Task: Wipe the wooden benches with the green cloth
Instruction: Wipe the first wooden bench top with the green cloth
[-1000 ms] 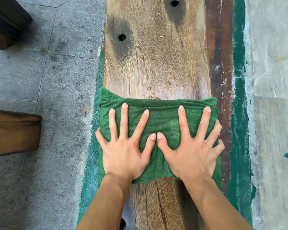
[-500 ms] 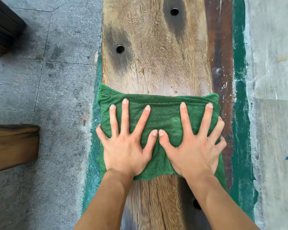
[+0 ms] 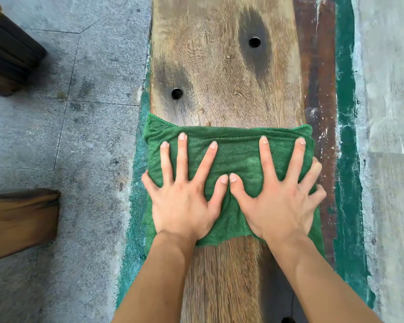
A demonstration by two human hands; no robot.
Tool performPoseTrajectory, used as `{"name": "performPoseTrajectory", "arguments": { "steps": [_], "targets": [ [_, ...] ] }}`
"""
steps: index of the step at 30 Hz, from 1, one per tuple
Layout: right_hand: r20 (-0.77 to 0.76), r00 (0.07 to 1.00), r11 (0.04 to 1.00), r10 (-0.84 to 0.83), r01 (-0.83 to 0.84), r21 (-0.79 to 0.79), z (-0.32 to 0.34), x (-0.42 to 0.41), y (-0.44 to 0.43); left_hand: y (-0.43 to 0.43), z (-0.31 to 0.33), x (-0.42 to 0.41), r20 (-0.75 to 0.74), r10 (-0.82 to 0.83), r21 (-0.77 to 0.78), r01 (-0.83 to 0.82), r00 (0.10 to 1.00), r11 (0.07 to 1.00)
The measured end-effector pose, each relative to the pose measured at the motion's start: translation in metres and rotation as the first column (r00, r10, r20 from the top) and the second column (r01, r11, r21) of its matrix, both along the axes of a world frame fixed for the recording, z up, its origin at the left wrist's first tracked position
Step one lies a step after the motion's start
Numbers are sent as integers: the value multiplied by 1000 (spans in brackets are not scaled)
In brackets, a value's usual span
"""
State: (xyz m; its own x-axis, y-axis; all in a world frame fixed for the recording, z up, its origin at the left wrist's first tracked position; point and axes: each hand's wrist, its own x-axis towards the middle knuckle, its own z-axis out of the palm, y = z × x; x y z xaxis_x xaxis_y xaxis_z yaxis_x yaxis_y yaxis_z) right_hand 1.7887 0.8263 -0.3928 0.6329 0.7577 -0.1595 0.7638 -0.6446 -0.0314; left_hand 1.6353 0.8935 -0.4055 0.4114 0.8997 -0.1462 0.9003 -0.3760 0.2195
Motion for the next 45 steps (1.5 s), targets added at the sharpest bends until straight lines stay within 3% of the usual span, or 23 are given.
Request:
{"name": "performPoseTrajectory", "arguments": {
  "steps": [17, 32, 45],
  "targets": [
    [-90, 995, 999, 40, -40, -1, -8, 42, 6, 9, 2, 41, -93, 9, -20, -11, 996, 1000],
    [-108, 987, 993, 118, -114, 40, -14, 105, 113, 107, -3, 97, -110, 100, 4, -100, 989, 995],
    [-113, 985, 991, 133, -130, 38, -16, 114, 147, 138, 2, 105, -147, 106, -11, -109, 983, 994]
  ]
}}
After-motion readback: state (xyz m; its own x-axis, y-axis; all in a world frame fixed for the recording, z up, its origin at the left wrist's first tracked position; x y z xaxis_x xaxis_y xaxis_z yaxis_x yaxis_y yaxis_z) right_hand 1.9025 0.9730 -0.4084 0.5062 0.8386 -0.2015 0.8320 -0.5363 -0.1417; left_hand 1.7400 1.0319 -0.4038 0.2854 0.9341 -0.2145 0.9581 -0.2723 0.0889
